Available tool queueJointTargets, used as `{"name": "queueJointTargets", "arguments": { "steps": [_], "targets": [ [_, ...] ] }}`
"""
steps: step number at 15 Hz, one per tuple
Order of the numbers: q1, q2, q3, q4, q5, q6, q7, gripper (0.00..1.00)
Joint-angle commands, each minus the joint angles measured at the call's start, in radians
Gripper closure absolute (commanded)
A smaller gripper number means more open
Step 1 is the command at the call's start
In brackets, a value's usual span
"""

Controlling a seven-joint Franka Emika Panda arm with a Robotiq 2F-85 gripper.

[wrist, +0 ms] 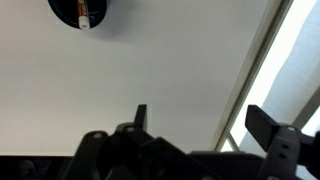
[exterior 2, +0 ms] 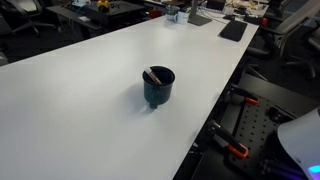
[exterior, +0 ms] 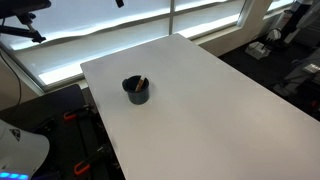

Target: Remove the marker from the cup

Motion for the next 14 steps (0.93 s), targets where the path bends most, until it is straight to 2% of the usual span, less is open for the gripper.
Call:
{"name": "queueJointTargets", "arguments": {
  "steps": [1,5,7,9,14],
  "targets": [
    [-0.049,0.088,0.058,0.022,-0.149,-0.003,0.209,0.00],
    [-0.060,0.134,0.054,0.029,-0.262,-0.031,0.371,0.00],
    [-0.061,0.149,0.030,0.039,-0.259,-0.041,0.410,0.00],
    [-0.068,0.158,0.002,0.049,-0.244,-0.052,0.412,0.00],
    [-0.091,0.162,-0.091,0.087,-0.229,-0.116,0.297,0.00]
  ]
}}
